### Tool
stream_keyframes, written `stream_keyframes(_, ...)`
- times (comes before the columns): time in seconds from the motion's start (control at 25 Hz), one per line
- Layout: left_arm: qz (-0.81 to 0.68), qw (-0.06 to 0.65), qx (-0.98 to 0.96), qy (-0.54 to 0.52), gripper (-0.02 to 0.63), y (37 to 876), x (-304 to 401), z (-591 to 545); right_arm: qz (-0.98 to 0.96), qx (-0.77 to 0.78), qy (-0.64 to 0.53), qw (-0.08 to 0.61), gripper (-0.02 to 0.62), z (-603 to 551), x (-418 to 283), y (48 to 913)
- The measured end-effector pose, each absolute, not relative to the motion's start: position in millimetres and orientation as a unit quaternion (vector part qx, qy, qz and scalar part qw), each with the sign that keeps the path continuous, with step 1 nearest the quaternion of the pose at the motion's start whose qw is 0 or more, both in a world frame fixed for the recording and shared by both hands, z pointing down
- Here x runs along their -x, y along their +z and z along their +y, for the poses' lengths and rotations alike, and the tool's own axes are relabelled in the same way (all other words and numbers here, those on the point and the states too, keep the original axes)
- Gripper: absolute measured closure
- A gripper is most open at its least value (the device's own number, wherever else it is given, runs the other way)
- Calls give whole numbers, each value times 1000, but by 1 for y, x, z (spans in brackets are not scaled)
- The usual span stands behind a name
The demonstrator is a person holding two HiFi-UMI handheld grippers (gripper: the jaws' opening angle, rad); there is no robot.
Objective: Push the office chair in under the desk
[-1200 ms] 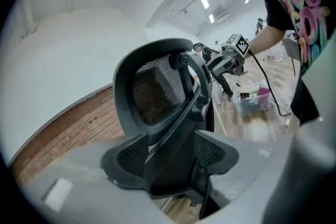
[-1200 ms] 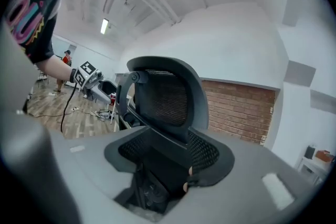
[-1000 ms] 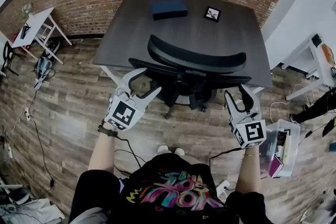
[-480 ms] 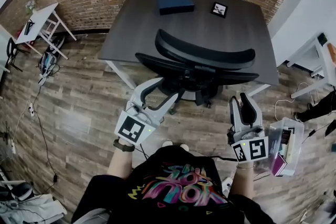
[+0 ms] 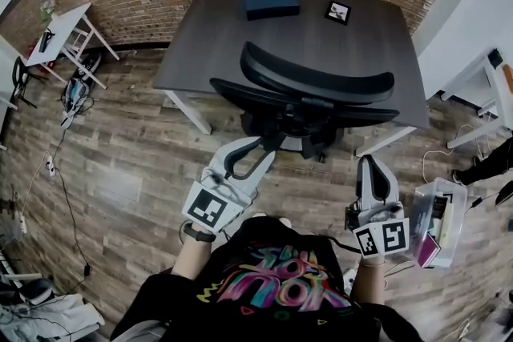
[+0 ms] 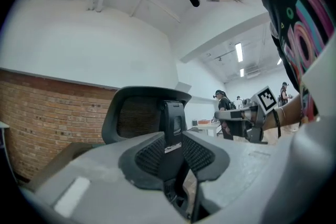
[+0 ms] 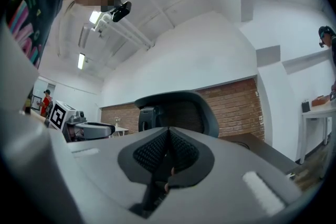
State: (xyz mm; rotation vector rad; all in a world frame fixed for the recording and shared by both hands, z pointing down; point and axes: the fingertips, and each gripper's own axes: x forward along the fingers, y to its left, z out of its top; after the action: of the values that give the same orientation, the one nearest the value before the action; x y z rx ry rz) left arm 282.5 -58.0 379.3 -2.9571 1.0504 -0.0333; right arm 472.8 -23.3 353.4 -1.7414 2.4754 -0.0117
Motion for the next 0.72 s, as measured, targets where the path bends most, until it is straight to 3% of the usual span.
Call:
stream_keyframes(0.16,332,-21,943,-1,519,385,-285,-54,812,582,-9,40,594,-23,-468,364)
stream_keyframes(0.32,358,-24,933,-9,604,392,-281,-54,800,598,-27,33,594,-21,-472,376)
stream_keyframes(0.72,352,-29,935,-29,604,403,-286,-45,804,593,-34,16,594,-7,-470,386)
